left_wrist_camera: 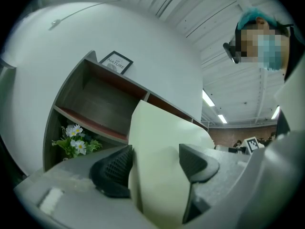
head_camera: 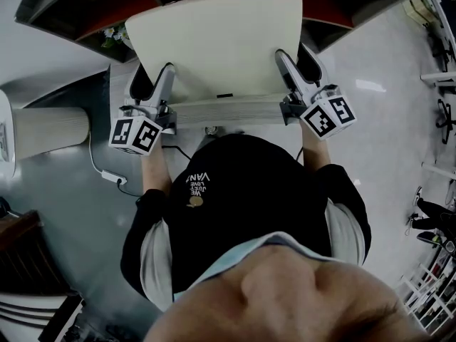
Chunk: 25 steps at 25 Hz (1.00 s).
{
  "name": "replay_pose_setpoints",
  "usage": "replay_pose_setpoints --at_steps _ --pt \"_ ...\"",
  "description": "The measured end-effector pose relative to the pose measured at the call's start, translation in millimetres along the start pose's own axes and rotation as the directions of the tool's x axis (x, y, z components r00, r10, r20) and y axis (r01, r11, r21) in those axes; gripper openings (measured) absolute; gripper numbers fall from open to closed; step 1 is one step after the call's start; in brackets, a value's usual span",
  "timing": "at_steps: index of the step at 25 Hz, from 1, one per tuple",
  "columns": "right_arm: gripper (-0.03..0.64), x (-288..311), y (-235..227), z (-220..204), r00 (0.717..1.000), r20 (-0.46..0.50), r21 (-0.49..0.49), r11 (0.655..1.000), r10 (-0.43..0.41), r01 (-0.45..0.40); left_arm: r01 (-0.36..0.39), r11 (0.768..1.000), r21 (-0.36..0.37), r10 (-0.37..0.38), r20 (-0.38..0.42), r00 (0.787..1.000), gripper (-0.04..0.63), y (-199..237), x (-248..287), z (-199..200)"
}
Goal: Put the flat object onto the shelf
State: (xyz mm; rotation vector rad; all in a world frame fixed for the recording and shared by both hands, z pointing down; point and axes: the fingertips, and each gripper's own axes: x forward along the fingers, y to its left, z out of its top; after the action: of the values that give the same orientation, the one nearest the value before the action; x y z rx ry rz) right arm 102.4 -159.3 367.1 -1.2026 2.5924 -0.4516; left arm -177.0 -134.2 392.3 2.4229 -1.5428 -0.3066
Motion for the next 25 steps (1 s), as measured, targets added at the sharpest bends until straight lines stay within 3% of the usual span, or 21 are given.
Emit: replay_pose_setpoints --at_steps 14,25 --pt "0.224 0.9 25.1 62.6 0.990 0.135 -0.099 0.995 0.043 -0.029 0.071 0.991 0.115 -0.086 0.127 0.988 0.313 -23.3 9.6 69.5" --pt "0.221 19.0 37.7 110.9 0.975 0.211 -0.140 0.990 0.062 -0.032 0.114 0.972 0.206 -0.149 0.166 0.975 0.313 -32.0 29.7 132.7"
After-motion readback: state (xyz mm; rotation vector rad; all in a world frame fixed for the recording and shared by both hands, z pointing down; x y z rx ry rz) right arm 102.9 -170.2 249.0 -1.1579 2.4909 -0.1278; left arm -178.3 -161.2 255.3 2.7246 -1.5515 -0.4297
